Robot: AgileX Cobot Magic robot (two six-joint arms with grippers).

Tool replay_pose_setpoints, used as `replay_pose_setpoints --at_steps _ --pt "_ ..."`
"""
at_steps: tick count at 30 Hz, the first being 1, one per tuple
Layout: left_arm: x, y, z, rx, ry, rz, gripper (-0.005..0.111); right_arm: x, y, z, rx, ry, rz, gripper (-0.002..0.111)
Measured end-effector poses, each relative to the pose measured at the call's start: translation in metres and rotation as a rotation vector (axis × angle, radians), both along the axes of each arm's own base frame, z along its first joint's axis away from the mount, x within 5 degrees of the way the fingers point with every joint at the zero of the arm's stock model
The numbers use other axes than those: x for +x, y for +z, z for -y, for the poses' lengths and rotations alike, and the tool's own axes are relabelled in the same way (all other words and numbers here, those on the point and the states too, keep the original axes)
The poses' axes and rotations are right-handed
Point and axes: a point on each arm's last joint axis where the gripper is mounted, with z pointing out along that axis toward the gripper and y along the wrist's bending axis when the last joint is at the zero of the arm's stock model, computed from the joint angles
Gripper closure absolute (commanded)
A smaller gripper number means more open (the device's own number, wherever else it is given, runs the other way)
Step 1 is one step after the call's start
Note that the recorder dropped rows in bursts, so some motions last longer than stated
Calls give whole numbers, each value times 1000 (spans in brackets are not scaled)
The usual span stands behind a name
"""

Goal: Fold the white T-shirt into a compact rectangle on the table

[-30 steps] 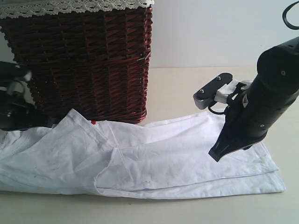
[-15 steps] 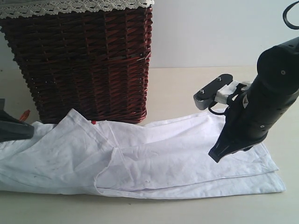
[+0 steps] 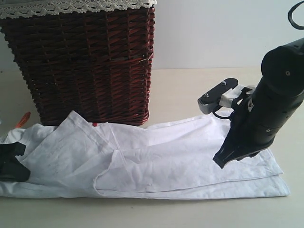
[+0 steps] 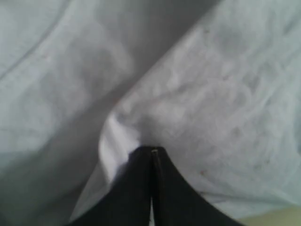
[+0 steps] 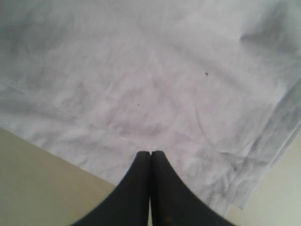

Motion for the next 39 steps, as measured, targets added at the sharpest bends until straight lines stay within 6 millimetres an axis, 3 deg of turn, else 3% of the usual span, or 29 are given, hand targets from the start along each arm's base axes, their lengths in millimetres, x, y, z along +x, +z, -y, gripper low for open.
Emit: replay_pose_setpoints --at_steps 9,14,18,23,25,32,39 --pt "5 3 -6 50 99 34 107 0 0 0 0 -1 -4 108" --pt "10 29 -13 29 101 166 106 0 0 0 0 -1 -4 108" --pt "6 46 -31 20 131 219 88 0 0 0 0 -1 -4 108" --pt "-4 43 -55 56 197 155 42 -1 0 -3 33 -24 -7 108" --pt "-7 42 -61 64 230 144 30 -1 0 -3 41 -30 -8 108" --pt "-7 35 -71 117 320 107 29 -1 0 -4 51 -37 -9 108" --pt "-5 12 -72 97 343 40 29 -3 0 -8 104 -64 -41 108"
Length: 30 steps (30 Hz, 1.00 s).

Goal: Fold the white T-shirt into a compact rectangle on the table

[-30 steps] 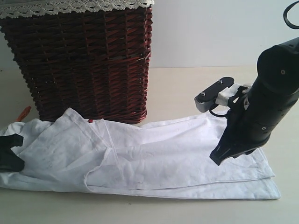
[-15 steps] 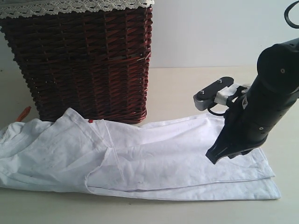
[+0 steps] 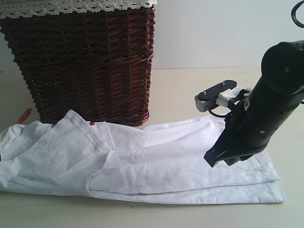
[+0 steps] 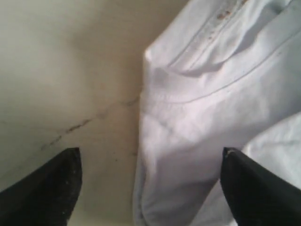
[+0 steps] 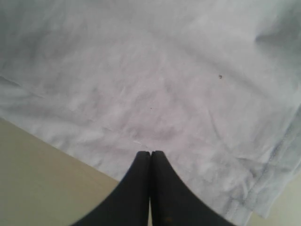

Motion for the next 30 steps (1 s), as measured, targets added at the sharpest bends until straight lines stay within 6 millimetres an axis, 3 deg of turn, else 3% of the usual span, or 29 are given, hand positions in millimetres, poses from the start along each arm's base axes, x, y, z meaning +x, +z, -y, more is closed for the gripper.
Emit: replay_pose_setpoints --at_steps 9,15,17,19,23,30 --pt "11 -11 7 -133 -40 78 29 -2 0 -3 27 13 -19 108" --pt "13 -20 22 -336 -184 107 30 -2 0 -3 27 15 -19 108" --pt "11 -23 27 -397 -228 119 41 -2 0 -3 27 15 -19 108" --pt "10 -26 29 -414 -258 119 58 -2 0 -3 27 15 -19 108" --pt "8 -31 30 -393 -286 101 107 -2 0 -3 27 15 -19 108" --pt "7 -32 30 -399 -274 72 107 -2 0 -3 27 16 -19 108"
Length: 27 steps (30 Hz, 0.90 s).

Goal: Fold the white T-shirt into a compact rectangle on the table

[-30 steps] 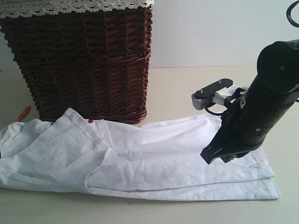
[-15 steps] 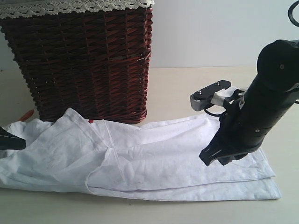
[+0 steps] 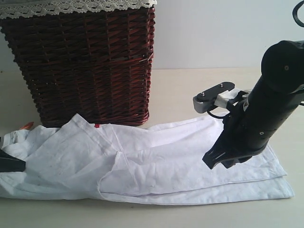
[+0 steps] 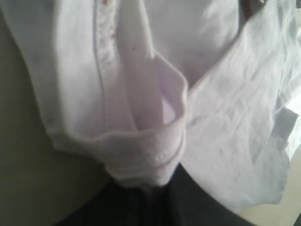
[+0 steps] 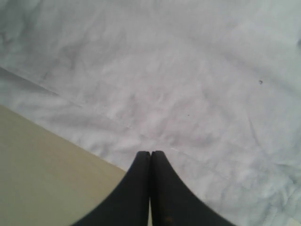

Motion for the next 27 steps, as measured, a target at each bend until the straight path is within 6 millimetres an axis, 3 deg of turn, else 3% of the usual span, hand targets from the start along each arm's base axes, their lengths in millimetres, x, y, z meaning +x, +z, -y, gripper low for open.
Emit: replay_pose_setpoints --at_steps 3,8,12,15,17,19,27 --pt "0 10 -10 23 36 -43 107 0 0 0 -3 2 1 108" --pt "-6 65 -53 -35 304 90 107 1 0 0 -3 3 15 108" --pt "-16 103 -68 -56 454 138 107 3 0 0 0 2 30 108" --pt "-14 133 -42 -154 364 227 107 5 1 0 5 0 59 108" --pt "-11 141 -26 -175 306 255 107 6 3 0 0 7 79 108" --pt "-7 151 10 -184 171 286 107 7 12 3 -18 30 146 108" --pt "-10 158 107 -248 -169 279 107 2 55 11 -31 31 367 108"
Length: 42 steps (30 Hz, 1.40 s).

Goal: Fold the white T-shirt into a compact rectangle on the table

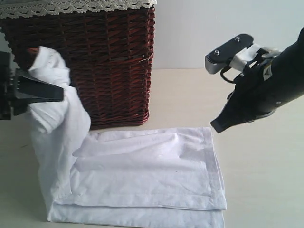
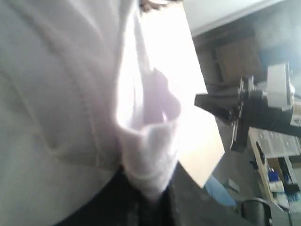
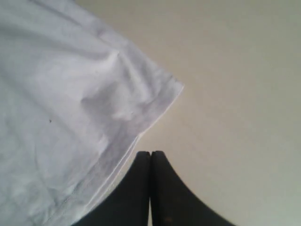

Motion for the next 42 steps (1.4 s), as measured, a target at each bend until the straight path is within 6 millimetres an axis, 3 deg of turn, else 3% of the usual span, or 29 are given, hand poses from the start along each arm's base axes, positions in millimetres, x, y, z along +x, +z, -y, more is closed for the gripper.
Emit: replay_pose_setpoints --at_steps 4,6,8,9,11,12,14,17,23,28,36,42 --pt "-10 -3 73 21 -137 70 106 -9 32 4 51 -24 152 108" --pt "-15 -14 101 56 -161 71 91 -13 42 5 75 -38 195 108" --pt "-19 -26 124 54 -194 58 36 -16 48 6 85 -43 213 108" --pt "-20 -27 138 16 -222 77 24 -17 48 6 87 -47 210 108" --pt "-19 -15 150 -66 -278 128 33 -19 46 7 81 -59 177 108" --pt "-18 -10 152 -82 -295 140 48 -20 46 7 79 -62 167 108" --pt "-13 0 151 -46 -348 152 64 -23 44 8 72 -69 130 108" --pt "-3 -1 135 54 -372 137 64 -26 34 6 85 -94 21 108" --pt "-7 -20 114 284 -462 72 64 -20 1 -3 128 -143 -189 108" --pt "-12 -36 100 483 -535 32 64 -15 -36 -13 279 -255 -212 107" --pt "-21 -62 91 567 -516 14 64 -16 -62 -16 365 -359 -244 65" --pt "-17 -79 91 582 -509 -19 64 -13 -76 -16 347 -373 -273 61"
